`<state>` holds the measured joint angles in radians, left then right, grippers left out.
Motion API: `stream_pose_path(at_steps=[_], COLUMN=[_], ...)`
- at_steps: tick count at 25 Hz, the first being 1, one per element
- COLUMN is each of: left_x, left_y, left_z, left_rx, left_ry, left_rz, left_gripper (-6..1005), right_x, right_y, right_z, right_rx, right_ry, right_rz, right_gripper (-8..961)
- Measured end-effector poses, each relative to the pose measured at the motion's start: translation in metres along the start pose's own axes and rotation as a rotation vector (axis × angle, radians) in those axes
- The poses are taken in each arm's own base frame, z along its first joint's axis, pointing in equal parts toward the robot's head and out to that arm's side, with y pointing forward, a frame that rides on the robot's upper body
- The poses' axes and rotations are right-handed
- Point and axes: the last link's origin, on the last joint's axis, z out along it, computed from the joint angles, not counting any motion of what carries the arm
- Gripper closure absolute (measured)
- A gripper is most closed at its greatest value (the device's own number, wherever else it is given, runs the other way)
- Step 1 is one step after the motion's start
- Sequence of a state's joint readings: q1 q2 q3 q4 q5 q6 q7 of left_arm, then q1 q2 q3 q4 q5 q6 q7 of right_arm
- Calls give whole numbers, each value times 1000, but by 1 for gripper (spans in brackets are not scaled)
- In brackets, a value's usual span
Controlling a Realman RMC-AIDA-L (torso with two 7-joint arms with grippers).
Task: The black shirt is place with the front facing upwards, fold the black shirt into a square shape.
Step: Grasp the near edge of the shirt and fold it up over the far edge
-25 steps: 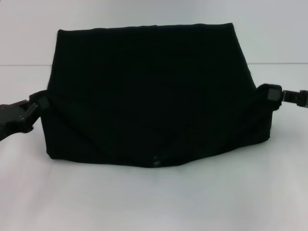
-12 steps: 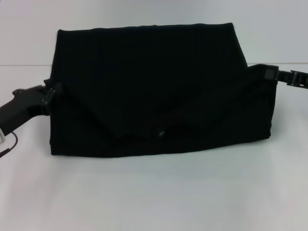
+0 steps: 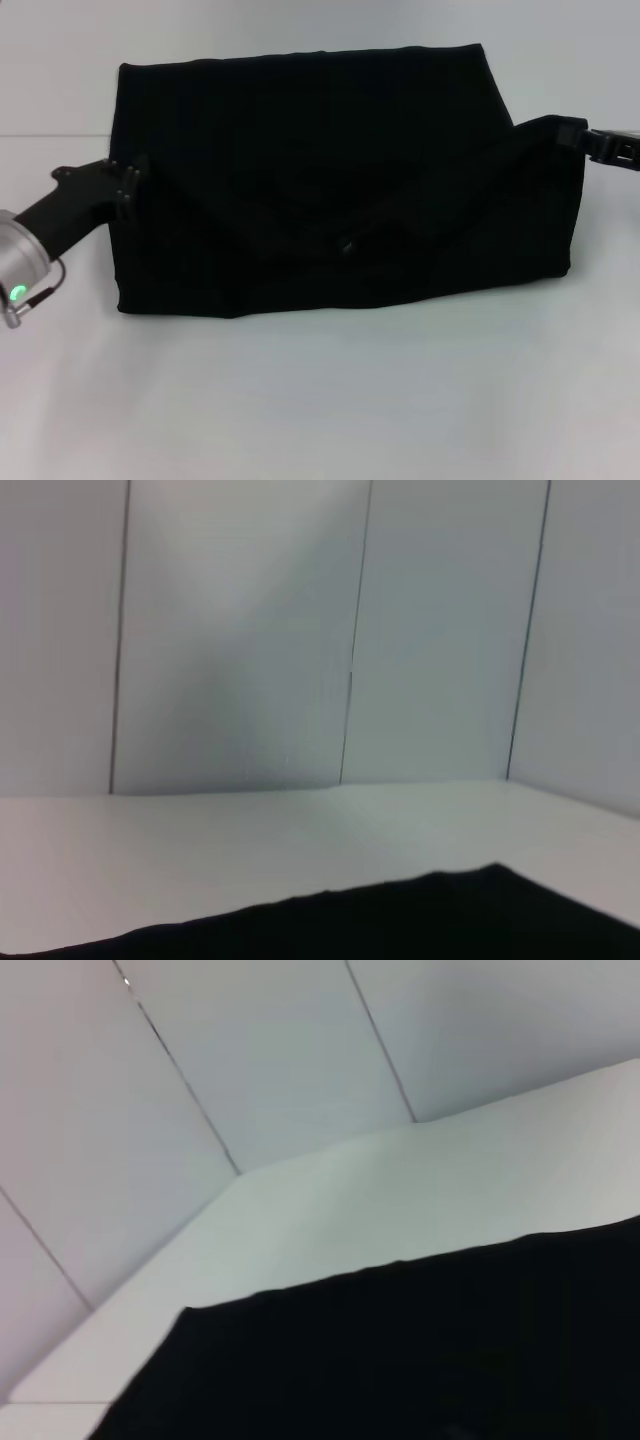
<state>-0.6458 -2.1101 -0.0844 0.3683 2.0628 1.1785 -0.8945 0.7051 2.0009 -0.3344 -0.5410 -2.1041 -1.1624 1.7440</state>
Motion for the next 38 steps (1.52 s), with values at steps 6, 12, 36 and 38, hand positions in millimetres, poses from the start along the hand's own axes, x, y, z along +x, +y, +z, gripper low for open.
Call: stream_pose_path(at_steps=[6, 12, 36, 38], left_x=[-3, -1, -2, -2], left_y=[9, 12, 0, 0], left_z=[17, 30, 31, 31], left_rx=[29, 66, 167, 171], left_ry=[-15, -29, -34, -31], left_rz=[68, 87, 54, 50], left_gripper=[965, 965, 751, 664], right_x=[4, 6, -2, -5], right_y=[4, 9, 1, 0], right_z=[16, 32, 37, 37], right_rx=[45, 84, 192, 204], right_ry=[17, 29, -56, -61], right_rz=[-62, -108, -131, -135], right_gripper=[806, 804, 553, 471])
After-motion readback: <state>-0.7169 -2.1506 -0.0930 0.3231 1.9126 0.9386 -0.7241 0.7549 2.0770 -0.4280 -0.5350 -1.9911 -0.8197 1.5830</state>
